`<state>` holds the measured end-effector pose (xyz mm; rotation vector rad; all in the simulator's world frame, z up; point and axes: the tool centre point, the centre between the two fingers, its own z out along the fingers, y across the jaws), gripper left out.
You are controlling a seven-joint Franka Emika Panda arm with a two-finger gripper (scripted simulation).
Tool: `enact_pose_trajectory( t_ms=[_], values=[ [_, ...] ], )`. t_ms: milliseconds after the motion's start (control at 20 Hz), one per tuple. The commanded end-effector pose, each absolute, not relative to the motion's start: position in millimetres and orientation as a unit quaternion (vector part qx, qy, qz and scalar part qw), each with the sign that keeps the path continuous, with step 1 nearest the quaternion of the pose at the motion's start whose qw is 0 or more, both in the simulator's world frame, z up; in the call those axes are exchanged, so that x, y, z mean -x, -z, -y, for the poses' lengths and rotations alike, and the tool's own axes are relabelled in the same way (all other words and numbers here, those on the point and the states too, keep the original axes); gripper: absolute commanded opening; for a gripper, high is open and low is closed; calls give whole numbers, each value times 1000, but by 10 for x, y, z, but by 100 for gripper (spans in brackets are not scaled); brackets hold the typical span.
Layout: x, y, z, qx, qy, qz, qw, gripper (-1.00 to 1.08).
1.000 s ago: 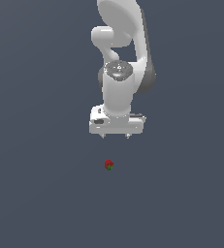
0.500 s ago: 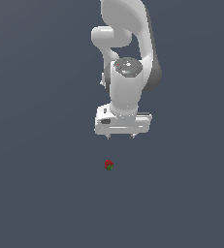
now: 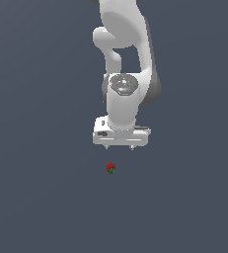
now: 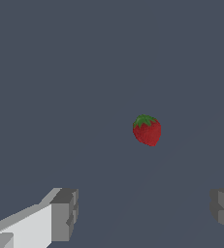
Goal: Pick up the object and move it to a goal position.
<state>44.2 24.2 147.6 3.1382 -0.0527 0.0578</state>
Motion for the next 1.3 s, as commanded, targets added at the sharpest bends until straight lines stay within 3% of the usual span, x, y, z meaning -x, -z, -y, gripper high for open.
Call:
enact_pose_trajectory(
  t_ms=[0,550,1250],
  values=[
    [-525,-1355,-181,-999,-15,35,0,100],
    [-818,-829,72,-994,-2,107,0,100],
    [-850,-592,115,-993,0,118,0,100]
  ],
)
